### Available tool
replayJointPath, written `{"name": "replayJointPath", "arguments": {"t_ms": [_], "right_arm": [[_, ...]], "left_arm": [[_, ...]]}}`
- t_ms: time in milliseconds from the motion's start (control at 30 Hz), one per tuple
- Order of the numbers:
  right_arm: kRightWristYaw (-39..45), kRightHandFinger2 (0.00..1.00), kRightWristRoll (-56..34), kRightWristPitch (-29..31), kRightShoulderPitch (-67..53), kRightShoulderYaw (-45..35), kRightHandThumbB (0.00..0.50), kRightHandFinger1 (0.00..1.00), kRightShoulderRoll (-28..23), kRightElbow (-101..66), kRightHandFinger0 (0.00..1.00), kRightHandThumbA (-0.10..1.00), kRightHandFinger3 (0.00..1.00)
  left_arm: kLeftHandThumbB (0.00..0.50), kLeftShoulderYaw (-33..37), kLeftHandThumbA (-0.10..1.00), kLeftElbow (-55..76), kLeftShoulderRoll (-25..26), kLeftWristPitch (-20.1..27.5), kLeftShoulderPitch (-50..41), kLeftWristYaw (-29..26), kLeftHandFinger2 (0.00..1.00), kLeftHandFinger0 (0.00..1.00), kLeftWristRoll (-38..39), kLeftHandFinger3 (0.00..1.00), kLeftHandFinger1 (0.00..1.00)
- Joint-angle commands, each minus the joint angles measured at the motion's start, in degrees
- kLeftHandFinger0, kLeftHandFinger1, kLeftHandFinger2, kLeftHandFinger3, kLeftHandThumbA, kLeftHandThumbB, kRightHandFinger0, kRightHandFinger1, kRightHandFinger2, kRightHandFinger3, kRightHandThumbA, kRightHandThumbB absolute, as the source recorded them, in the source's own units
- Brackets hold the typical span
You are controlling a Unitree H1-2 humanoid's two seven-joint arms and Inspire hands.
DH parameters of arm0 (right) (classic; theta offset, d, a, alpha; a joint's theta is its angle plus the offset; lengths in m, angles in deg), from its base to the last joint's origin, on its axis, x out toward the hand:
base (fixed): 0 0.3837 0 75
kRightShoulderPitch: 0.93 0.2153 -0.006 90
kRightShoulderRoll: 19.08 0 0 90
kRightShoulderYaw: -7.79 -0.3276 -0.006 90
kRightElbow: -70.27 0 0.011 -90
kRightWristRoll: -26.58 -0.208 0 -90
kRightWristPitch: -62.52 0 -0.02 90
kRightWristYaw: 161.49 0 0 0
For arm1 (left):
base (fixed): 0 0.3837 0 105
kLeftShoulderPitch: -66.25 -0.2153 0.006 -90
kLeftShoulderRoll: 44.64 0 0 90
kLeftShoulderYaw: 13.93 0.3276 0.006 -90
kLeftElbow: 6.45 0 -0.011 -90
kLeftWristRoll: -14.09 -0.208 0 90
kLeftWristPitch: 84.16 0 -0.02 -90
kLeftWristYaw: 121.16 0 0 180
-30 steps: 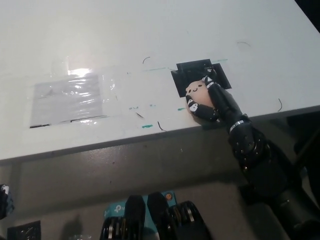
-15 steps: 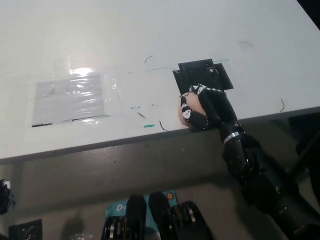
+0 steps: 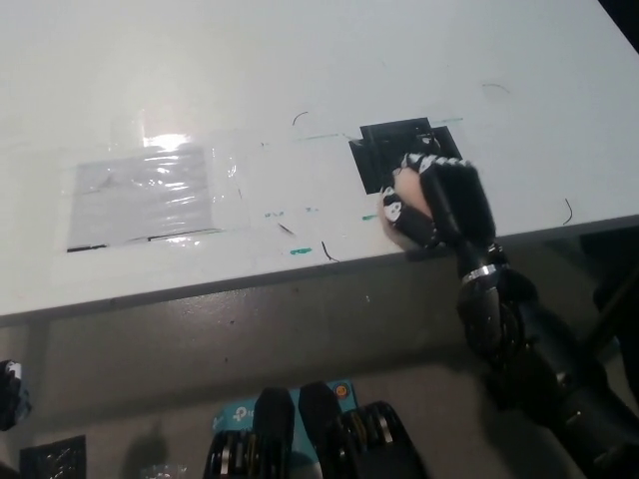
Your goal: The robot uses its right hand to grab and squeeze a pink dumpling toy kept on the black mask on the desk
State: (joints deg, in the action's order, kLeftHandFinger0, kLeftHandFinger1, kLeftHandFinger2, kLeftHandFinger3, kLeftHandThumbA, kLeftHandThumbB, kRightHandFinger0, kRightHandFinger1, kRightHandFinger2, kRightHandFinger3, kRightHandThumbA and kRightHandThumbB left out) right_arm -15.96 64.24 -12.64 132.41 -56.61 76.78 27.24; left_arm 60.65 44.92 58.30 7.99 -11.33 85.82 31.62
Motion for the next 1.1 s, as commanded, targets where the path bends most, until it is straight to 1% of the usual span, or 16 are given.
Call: {"name": "replayJointPath", "arguments": {"t_ms": [0,67,167,267,300,367,467,500,567,600,767,833,933,967,1033,1067], "right_arm": [[-16.3,0.5,5.0,9.1,9.0,-2.9,0.167,0.05,-2.6,-3.0,0.0,-0.1,0.41],[-17.0,0.49,4.7,10.0,9.9,-3.2,0.188,0.02,-2.6,-2.5,0.0,-0.1,0.34],[-17.7,0.44,5.3,9.0,10.7,-3.3,0.163,0.01,-2.3,-2.8,0.0,-0.1,0.35],[-18.8,0.4,5.2,10.8,11.3,-3.4,0.151,0.0,-1.9,-1.8,0.0,-0.1,0.36],[-19.1,0.42,5.6,10.4,11.4,-3.2,0.192,0.01,-1.7,-1.4,0.0,-0.1,0.34],[-18.9,0.47,5.9,9.8,11.2,-2.9,0.236,0.02,-1.4,-1.1,0.0,-0.1,0.33],[-18.4,0.46,5.6,10.1,10.9,-3.1,0.241,0.02,-1.0,-1.2,0.0,-0.1,0.33],[-17.9,0.45,5.5,9.9,10.6,-3.1,0.24,0.02,-0.9,-1.4,0.0,-0.1,0.33],[-17.5,0.4,5.2,10.1,10.3,-3.4,0.241,0.01,-0.8,-1.6,0.0,-0.1,0.33],[-17.7,0.44,5.1,10.6,10.3,-3.4,0.248,0.02,-0.7,-1.2,0.0,-0.1,0.33],[-18.1,0.45,5.8,10.9,10.6,-2.9,0.238,0.01,-0.7,-0.3,0.0,-0.1,0.33],[-17.2,0.37,5.0,11.4,10.5,-3.0,0.227,0.0,-0.6,0.0,0.0,-0.1,0.33],[-15.6,0.32,3.8,11.7,10.6,-3.3,0.237,0.0,-0.1,1.4,0.0,-0.1,0.32],[-15.6,0.3,3.8,11.9,10.8,-2.6,0.218,0.0,-0.1,3.0,0.0,-0.1,0.3],[-14.4,0.32,4.2,12.1,11.1,-2.2,0.198,0.0,-0.2,5.4,0.0,-0.1,0.3],[-9.4,0.35,3.3,9.7,10.9,-1.9,0.201,0.02,-0.1,6.3,0.0,-0.1,0.32]], "left_arm": [[0.5,-0.3,1.0,1.0,1.8,2.4,0.2,0.8,0.07,0.0,0.5,0.09,0.0],[0.5,-0.3,1.0,0.9,1.7,2.3,0.3,0.8,0.07,0.0,0.5,0.09,0.0],[0.5,-0.5,1.0,0.7,1.7,2.1,0.6,1.0,0.06,0.0,0.9,0.09,0.0],[0.5,0.0,1.0,0.6,2.0,2.6,0.9,1.6,0.08,0.0,0.6,0.11,0.0],[0.5,-0.1,1.0,0.5,2.0,2.7,0.9,1.6,0.07,0.0,0.6,0.1,0.0],[0.5,-0.1,1.0,0.5,2.2,2.5,1.1,1.4,0.07,0.0,0.5,0.1,0.0],[0.5,0.0,1.0,1.2,2.4,2.5,1.0,0.8,0.07,0.0,-0.1,0.09,0.0],[0.5,-0.4,1.0,1.5,2.3,1.2,1.0,1.0,0.07,0.0,0.7,0.08,0.0],[0.5,-0.1,1.0,0.7,2.5,2.6,1.3,1.4,0.07,0.0,0.4,0.08,0.0],[0.5,-0.1,1.0,0.8,2.5,2.4,1.4,1.2,0.08,0.0,0.3,0.09,0.0],[0.5,-0.2,1.0,0.3,2.5,2.6,1.8,1.4,0.08,0.0,0.4,0.1,0.0],[0.5,-0.4,1.0,1.2,2.3,1.9,1.7,0.8,0.08,0.0,0.4,0.1,0.0],[0.5,-0.3,1.0,0.9,2.6,1.5,2.1,0.6,0.09,0.0,0.2,0.1,0.01],[0.5,-0.2,1.0,0.4,2.8,2.0,2.3,1.2,0.1,0.0,0.3,0.11,0.02],[0.5,0.0,1.0,-0.2,2.9,2.9,2.6,2.0,0.11,0.0,0.3,0.12,0.02],[0.5,0.0,1.0,0.1,2.9,2.7,2.6,1.2,0.1,0.0,-0.1,0.11,0.01]]}}
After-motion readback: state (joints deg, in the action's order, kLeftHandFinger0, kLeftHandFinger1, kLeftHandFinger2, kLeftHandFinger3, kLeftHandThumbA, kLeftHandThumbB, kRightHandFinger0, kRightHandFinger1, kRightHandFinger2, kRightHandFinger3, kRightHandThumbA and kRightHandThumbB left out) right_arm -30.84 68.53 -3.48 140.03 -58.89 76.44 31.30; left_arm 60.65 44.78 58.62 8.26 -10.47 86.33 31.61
